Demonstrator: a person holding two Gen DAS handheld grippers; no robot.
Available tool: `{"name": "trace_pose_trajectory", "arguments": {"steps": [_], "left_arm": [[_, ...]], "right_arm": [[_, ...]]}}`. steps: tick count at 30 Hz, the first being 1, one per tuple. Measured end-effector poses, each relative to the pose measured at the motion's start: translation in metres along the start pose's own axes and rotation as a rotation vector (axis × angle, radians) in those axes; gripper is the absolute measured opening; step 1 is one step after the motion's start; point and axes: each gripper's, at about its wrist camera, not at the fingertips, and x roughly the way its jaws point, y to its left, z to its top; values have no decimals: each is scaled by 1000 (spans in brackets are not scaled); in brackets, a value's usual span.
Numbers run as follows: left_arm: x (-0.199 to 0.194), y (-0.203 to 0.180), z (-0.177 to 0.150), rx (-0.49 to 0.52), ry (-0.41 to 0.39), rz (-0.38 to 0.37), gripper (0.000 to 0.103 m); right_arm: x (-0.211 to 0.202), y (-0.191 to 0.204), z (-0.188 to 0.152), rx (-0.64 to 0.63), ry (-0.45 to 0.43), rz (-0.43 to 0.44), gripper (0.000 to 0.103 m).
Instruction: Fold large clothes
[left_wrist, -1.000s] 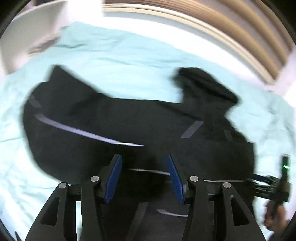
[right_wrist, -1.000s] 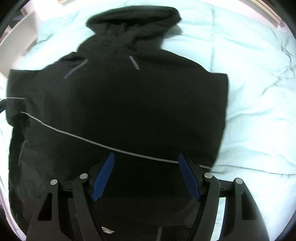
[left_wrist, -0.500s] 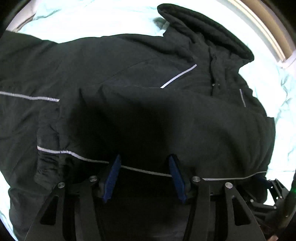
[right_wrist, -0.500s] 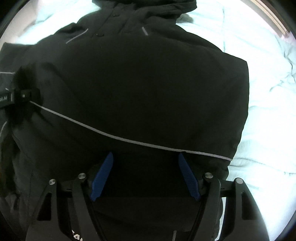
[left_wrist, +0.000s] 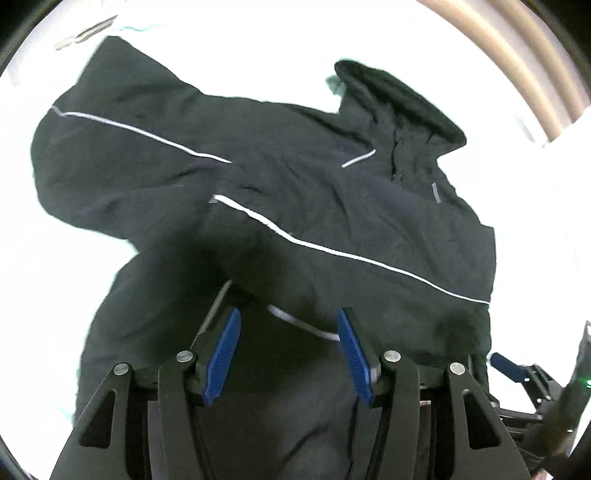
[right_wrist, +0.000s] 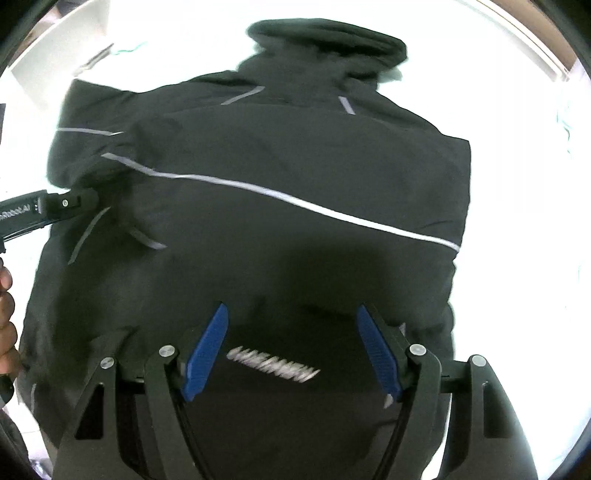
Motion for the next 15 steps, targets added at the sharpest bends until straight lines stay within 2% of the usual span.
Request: {"name": "trace_pose_trajectory", "arguments": {"steps": [3,7,11,15], "left_arm": [[-24,16,-9,27,-14,11,57],[-51,56,-10,23,-29,-12,57],[-72,106,8,-2,-62,-27,57],[-96,167,34,-70,-116,-80,57]], "right_arm": [[-11,22,-15,-1,-10,8,74],[-24,69,-18,21,-43,21,74],[-22,112,-13,61,-36,55,74],[-22,149,1,80,-33,111,74]]}}
